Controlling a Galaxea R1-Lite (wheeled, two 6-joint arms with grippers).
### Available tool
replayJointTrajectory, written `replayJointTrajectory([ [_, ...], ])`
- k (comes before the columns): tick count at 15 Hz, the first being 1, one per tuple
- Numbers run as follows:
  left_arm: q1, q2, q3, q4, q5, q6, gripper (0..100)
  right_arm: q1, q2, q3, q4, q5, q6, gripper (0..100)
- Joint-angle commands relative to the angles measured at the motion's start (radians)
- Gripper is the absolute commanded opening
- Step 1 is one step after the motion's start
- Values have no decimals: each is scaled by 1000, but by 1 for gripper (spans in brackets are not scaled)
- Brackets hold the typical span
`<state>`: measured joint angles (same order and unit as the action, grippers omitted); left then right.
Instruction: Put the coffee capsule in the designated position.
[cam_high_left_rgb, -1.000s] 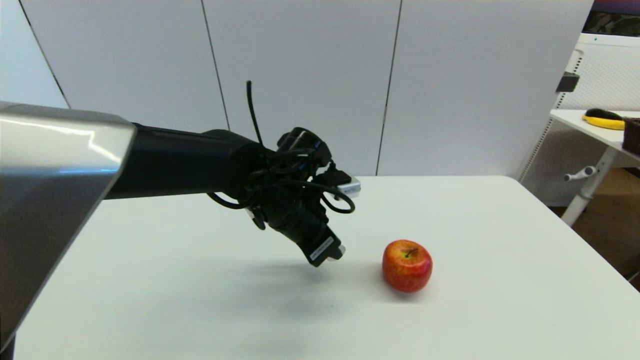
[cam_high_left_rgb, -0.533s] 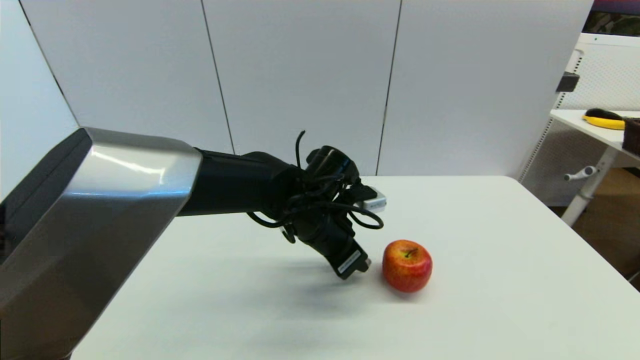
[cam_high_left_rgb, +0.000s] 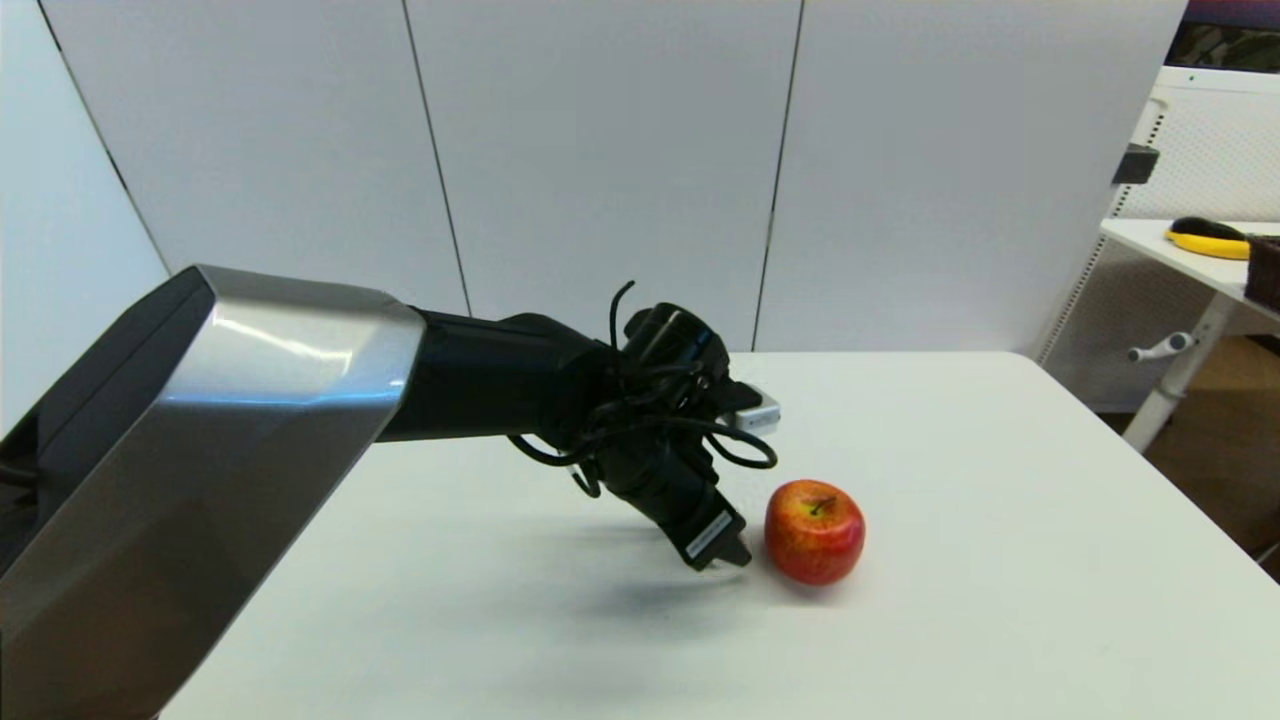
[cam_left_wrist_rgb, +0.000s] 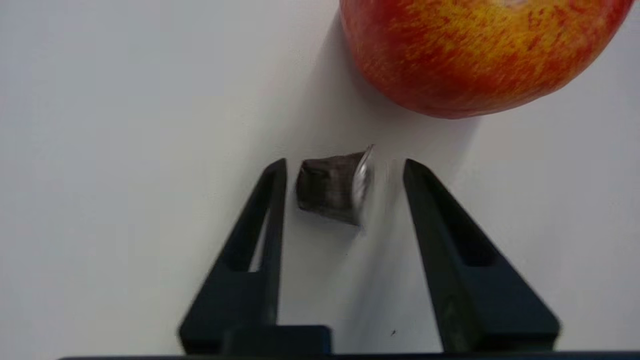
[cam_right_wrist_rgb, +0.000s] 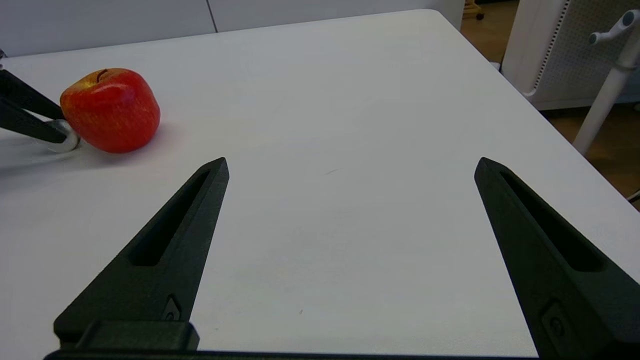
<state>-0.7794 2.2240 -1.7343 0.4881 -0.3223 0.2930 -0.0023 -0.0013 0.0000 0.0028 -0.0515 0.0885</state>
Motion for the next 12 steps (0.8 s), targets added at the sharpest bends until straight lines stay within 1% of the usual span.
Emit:
replayJointTrajectory([
  [1, -1, -17, 1, 7, -1, 2, 100, 1, 1, 0, 0, -1, 0, 100],
  [3, -1, -78, 12, 15, 0, 2, 100, 1, 1, 0, 0, -1, 0, 100],
  [5, 15, -188, 58, 79, 23, -9, 100, 1, 1, 0, 0, -1, 0, 100],
  [6, 29, -250, 84, 126, 62, -32, 100, 1, 1, 0, 0, -1, 0, 100],
  [7, 46, -310, 125, 136, 109, -35, 100, 1, 1, 0, 0, -1, 0, 100],
  [8, 86, -386, 199, 133, 163, -31, 100, 1, 1, 0, 0, -1, 0, 100],
  [9, 117, -460, 268, 132, 181, -35, 100, -1, 1, 0, 0, -1, 0, 100],
  [10, 163, -535, 351, 122, 183, -32, 100, 1, 1, 0, 0, -1, 0, 100],
  [12, 239, -695, 524, 44, 183, -31, 100, -1, 1, 0, 0, -1, 0, 100],
])
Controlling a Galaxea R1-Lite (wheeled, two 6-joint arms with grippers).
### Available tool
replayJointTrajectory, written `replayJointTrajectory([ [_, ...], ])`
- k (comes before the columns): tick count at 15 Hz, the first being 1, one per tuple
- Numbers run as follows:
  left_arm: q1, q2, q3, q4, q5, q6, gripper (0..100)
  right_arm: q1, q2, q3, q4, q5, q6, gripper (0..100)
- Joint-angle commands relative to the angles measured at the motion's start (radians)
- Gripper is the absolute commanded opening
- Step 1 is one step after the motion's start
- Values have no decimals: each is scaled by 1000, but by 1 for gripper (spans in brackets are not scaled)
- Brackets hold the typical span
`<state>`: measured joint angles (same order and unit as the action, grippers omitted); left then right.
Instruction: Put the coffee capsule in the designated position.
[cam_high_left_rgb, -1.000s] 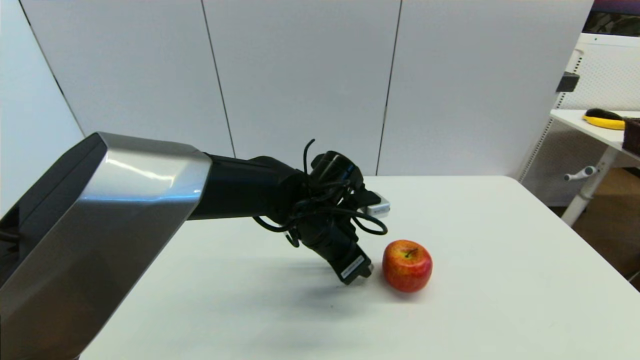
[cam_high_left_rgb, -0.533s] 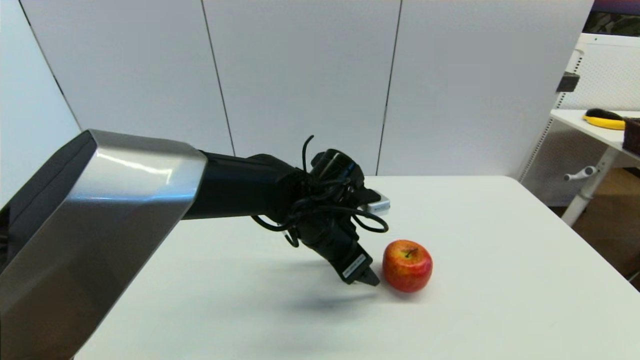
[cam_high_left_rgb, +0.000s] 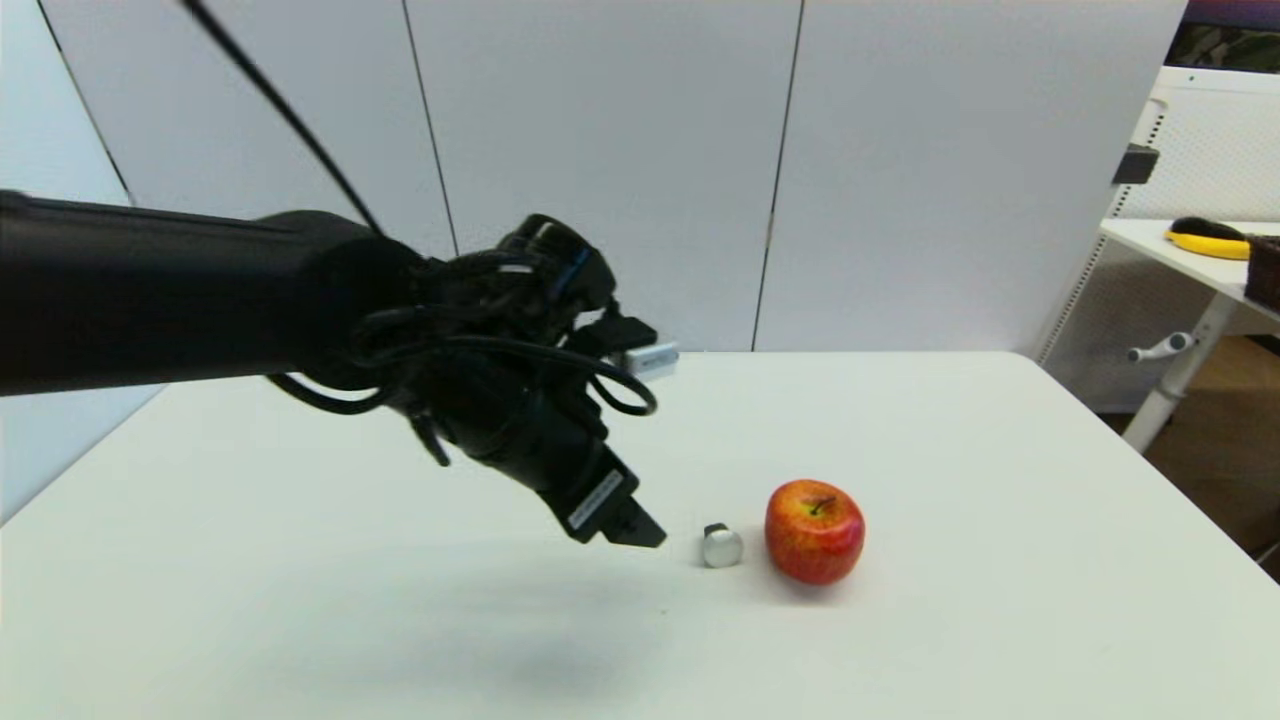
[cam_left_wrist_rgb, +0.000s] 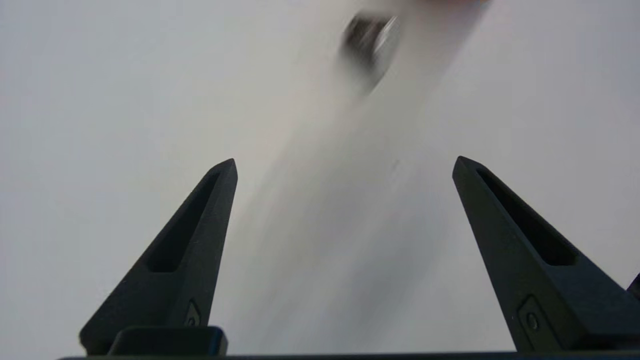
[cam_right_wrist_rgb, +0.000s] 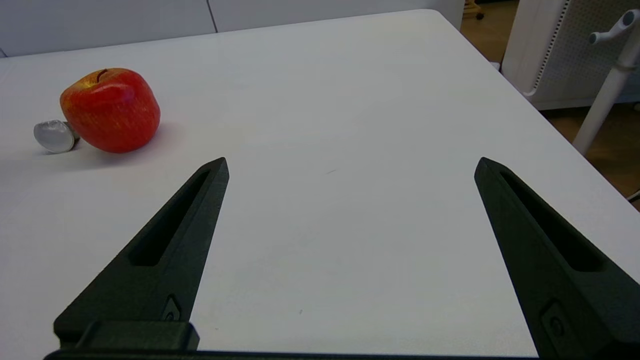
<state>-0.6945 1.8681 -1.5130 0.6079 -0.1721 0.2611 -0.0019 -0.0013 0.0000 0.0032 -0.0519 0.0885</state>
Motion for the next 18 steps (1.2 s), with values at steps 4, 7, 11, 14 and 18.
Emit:
replayJointTrajectory([
  [4, 368, -710, 685, -381, 29, -2, 100, 0, 1, 0, 0, 0, 0, 100],
  [7, 535, -945, 909, -593, 26, -14, 100, 0, 1, 0, 0, 0, 0, 100],
  [11, 632, -1202, 1258, -913, 28, -174, 100, -1, 1, 0, 0, 0, 0, 100],
  [14, 645, -1377, 1419, -962, 33, -243, 100, 0, 1, 0, 0, 0, 0, 100],
  [18, 710, -1551, 1504, -928, 43, -260, 100, 0, 1, 0, 0, 0, 0, 100],
])
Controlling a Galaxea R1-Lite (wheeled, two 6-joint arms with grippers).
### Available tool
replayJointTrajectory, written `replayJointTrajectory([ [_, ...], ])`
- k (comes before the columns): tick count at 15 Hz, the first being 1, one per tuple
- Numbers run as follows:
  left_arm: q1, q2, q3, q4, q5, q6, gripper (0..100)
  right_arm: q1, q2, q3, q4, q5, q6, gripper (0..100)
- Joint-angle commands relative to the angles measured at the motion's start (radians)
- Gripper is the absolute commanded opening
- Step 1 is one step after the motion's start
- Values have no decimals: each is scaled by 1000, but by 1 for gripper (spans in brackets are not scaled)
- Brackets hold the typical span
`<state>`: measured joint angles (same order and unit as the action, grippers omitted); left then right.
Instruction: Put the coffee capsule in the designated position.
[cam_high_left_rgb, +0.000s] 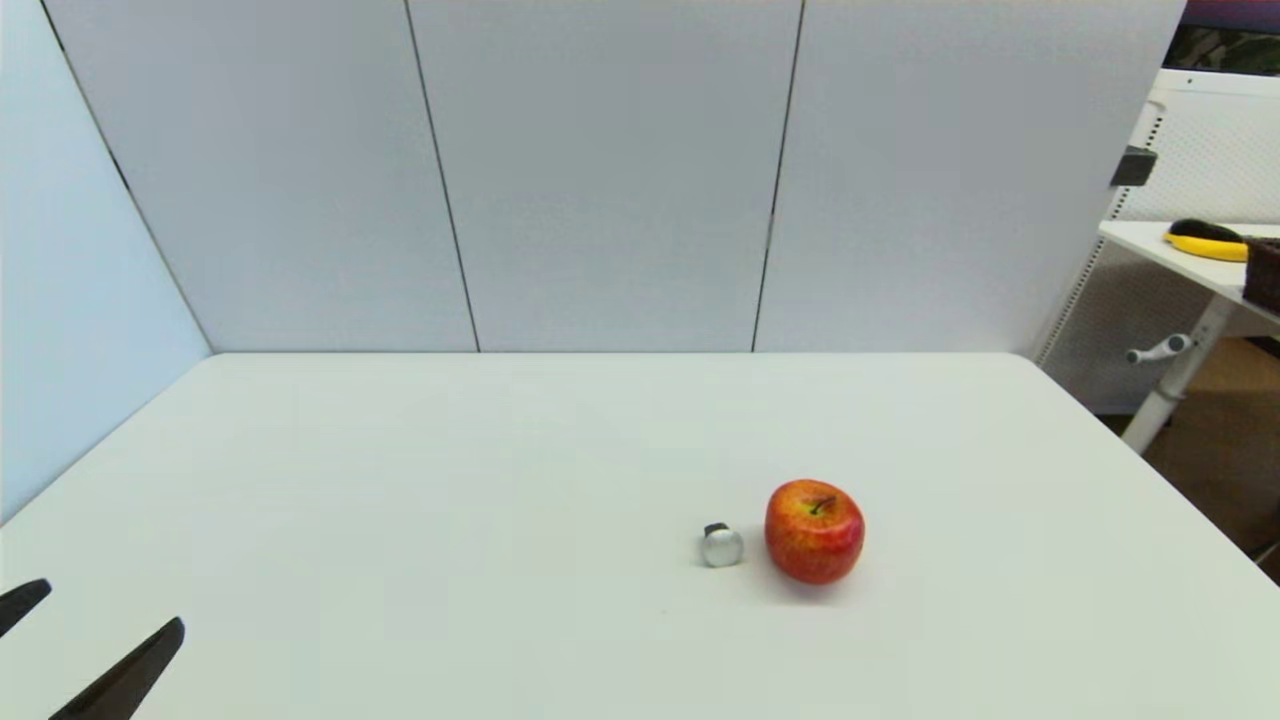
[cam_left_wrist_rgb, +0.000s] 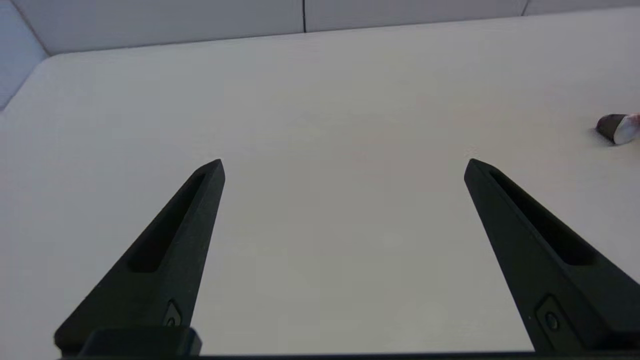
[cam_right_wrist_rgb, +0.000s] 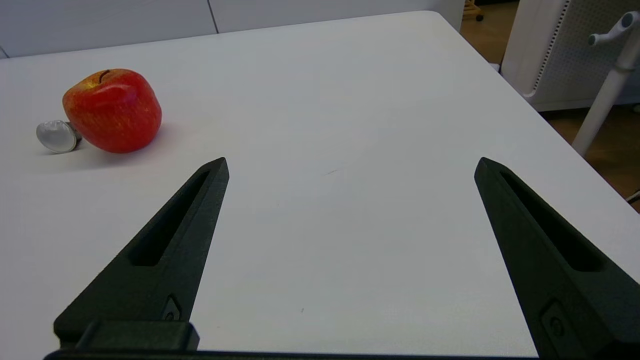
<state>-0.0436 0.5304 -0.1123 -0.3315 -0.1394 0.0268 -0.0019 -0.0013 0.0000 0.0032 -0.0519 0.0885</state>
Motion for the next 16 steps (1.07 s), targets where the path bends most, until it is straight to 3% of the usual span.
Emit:
replayJointTrajectory([
  [1, 60, -279, 114, 63, 43, -42, 100, 0, 1, 0, 0, 0, 0, 100],
  [2, 54, -368, 112, 160, 95, -45, 100, 0, 1, 0, 0, 0, 0, 100],
  [5, 48, -523, 112, 322, 135, -4, 100, 0, 1, 0, 0, 0, 0, 100],
  [16, 48, -530, 112, 325, 159, -85, 100, -1, 1, 0, 0, 0, 0, 100],
])
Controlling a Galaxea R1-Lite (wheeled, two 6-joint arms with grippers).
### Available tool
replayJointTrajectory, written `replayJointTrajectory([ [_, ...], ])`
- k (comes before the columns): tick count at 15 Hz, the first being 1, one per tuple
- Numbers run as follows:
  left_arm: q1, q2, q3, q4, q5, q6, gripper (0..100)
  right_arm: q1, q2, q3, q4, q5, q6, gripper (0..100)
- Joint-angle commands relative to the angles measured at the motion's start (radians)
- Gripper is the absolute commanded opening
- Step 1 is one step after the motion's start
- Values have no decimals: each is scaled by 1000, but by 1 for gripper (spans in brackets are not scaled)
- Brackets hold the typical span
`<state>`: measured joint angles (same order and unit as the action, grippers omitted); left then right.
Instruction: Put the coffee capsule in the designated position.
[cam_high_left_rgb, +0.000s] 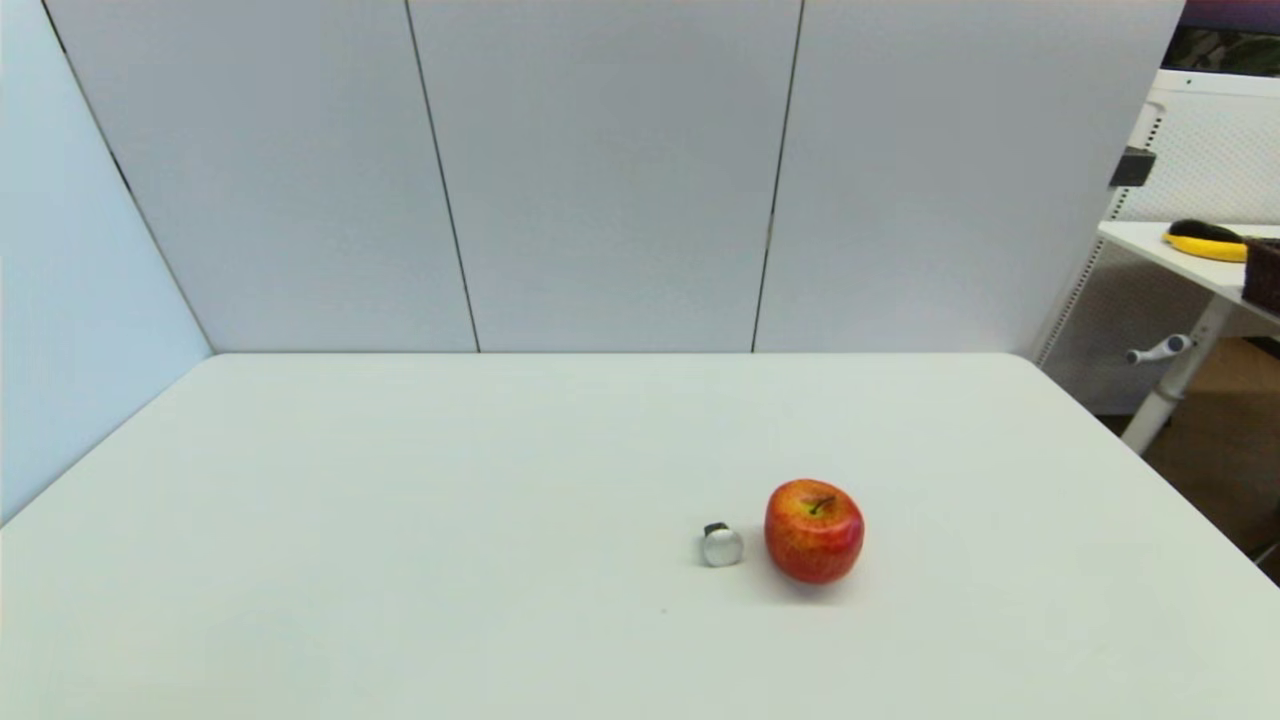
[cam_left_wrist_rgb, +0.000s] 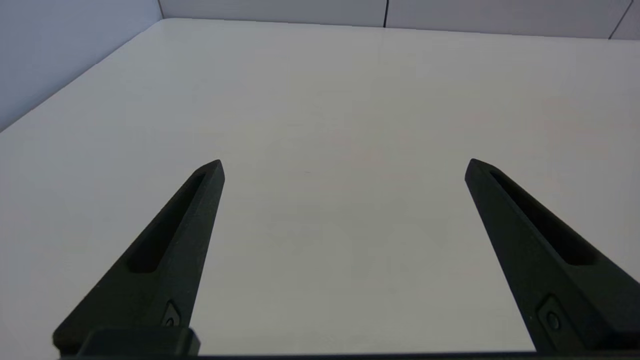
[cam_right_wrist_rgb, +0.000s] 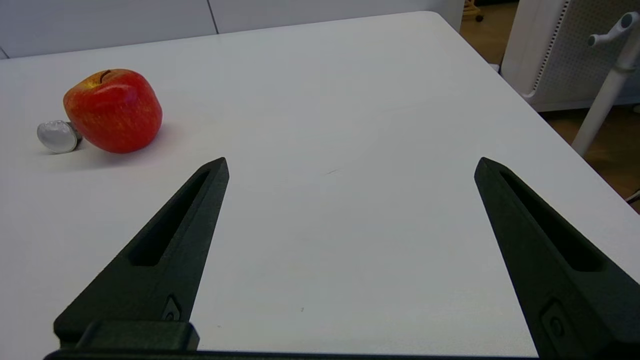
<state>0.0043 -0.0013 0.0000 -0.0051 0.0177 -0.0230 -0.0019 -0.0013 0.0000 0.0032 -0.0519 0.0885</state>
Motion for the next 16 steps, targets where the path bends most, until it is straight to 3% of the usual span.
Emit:
replayJointTrajectory([
  [1, 0, 1, 0, -3, 2, -48, 100, -1, 1, 0, 0, 0, 0, 100],
  [16, 0, 1, 0, -3, 8, -55, 100, 0, 1, -2, 1, 0, -3, 100],
])
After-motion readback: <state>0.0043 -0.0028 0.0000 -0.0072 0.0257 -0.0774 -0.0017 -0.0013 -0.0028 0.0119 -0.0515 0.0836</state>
